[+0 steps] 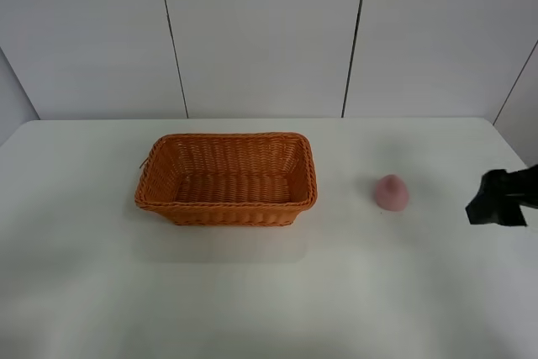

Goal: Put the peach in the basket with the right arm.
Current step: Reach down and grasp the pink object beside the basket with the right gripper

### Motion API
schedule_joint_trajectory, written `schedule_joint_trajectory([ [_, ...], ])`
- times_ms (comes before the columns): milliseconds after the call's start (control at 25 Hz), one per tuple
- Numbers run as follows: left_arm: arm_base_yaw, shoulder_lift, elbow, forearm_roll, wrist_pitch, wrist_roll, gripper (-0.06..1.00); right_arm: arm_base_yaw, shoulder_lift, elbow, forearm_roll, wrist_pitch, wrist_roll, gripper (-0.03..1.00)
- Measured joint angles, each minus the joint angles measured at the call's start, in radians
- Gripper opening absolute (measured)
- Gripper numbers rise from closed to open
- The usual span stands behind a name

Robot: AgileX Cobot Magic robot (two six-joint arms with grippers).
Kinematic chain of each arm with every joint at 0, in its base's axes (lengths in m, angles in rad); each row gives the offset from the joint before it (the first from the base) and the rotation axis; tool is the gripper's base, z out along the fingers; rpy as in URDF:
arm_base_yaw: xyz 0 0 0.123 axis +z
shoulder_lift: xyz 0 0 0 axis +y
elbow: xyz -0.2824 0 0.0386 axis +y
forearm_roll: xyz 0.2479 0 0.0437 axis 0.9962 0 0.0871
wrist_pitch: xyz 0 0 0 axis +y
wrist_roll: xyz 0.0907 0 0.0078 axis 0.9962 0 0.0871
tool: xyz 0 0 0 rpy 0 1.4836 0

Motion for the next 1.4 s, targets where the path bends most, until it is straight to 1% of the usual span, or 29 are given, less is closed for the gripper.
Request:
schedule_joint_trajectory([
  [160,0.000,0.000,0.000,0.000,0.000,0.000,0.99,0.000,0.273,-0.155,0.000,-0.009,0.000,0.70],
  [400,0.000,0.000,0.000,0.000,0.000,0.000,0.99,0.000,0.605,-0.407,0.000,-0.020,0.000,0.70],
  [480,0.000,0.000,0.000,0.000,0.000,0.000,0.99,0.000,0.684,-0.488,0.000,-0.022,0.000,0.70],
  [640,0.000,0.000,0.000,0.000,0.000,0.000,0.99,0.014,0.791,-0.598,-0.006,-0.007,0.000,0.70],
  [840,0.000,0.000,0.000,0.000,0.000,0.000,0.99,0.076,0.845,-0.633,-0.023,-0.018,0.000,0.70],
  [1080,0.000,0.000,0.000,0.000,0.000,0.000,0.99,0.081,0.923,-0.634,-0.022,-0.042,0.000,0.70],
  [1400,0.000,0.000,0.000,0.000,0.000,0.000,0.99,0.081,1.036,-0.634,0.019,-0.151,0.000,0.70],
])
